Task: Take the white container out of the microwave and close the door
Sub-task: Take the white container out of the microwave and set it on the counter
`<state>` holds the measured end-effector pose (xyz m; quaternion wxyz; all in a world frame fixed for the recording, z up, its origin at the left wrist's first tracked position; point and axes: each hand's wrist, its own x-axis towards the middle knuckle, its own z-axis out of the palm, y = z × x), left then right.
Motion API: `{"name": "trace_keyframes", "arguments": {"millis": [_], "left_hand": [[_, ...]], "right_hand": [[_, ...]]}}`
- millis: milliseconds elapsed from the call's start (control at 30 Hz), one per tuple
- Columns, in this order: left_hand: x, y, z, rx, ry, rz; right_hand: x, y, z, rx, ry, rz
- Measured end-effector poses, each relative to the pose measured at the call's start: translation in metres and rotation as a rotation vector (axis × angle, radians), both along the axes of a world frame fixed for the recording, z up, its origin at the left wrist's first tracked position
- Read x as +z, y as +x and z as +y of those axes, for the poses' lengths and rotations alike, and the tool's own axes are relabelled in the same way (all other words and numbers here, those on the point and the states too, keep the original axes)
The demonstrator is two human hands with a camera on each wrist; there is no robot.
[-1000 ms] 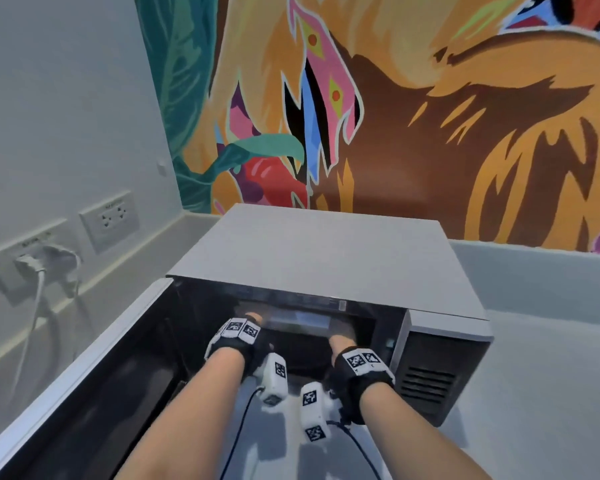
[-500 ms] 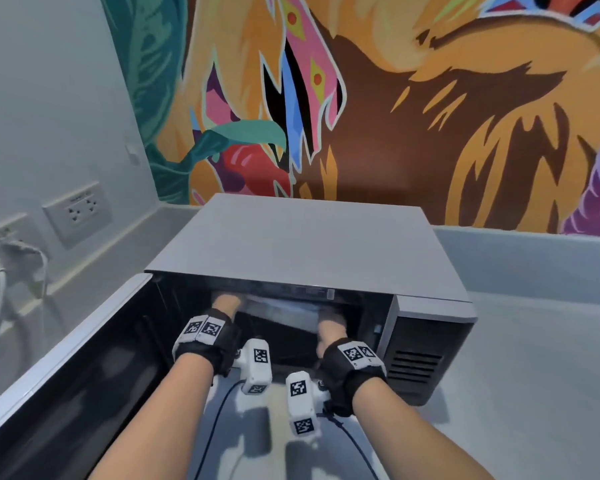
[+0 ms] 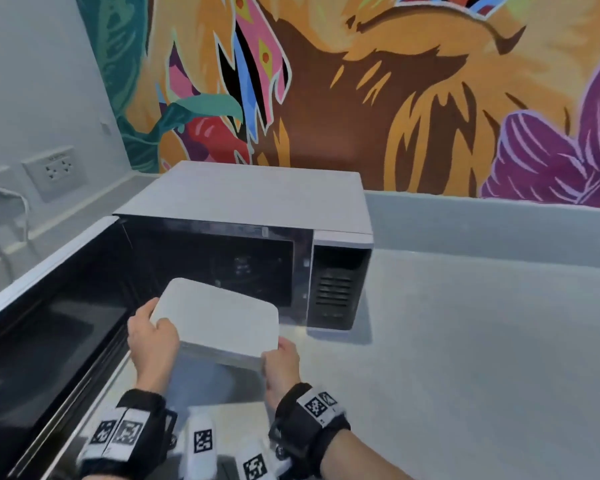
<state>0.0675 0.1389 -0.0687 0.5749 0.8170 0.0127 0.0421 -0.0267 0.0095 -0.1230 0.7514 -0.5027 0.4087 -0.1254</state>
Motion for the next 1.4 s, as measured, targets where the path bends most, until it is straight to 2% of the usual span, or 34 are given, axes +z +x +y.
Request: {"name": "trace_keyframes", "arguments": {"millis": [133,233,533,733,900,1100,1267,1333,1400], "left_hand": [[-0.027,-0.056,-0.003,-0.054,-0.048,-0.026],[-0.046,-0.093,-0.025,-0.118,-0.093,0.019],[-0.083,-0.165,-0.166,-0.49,-0.157,0.245],[-0.086,-0.186,-0.225,-0.711,-0.044,0.344],[-0.088,-0.184,-0.253,-0.823,-0.007,0.354],[-0.084,-0.17,-0.265,-0.852,0.032,0.293],[-0.072,-0.165,-0.253,-0.961,0.157,0.272],[-0.049,-0.166,-0.237,-0.977,0.235,0.158],[-0.019,-0.164,-0.206,-0.91,0.303,-0.142]], "right_hand": [[-0.018,-0.061,-0.004,-0.02,0.004,-0.008],[-0.031,-0.103,-0.029,-0.125,-0.017,-0.003],[-0.043,-0.203,-0.166,-0.457,-0.152,0.129],[-0.066,-0.237,-0.248,-0.563,-0.191,0.21],[-0.058,-0.238,-0.28,-0.563,-0.215,0.224],[-0.063,-0.217,-0.291,-0.515,-0.267,0.256],[-0.059,-0.213,-0.293,-0.458,-0.316,0.299],[-0.045,-0.211,-0.285,-0.422,-0.403,0.414],[-0.025,-0.204,-0.269,-0.381,-0.586,0.492]]}}
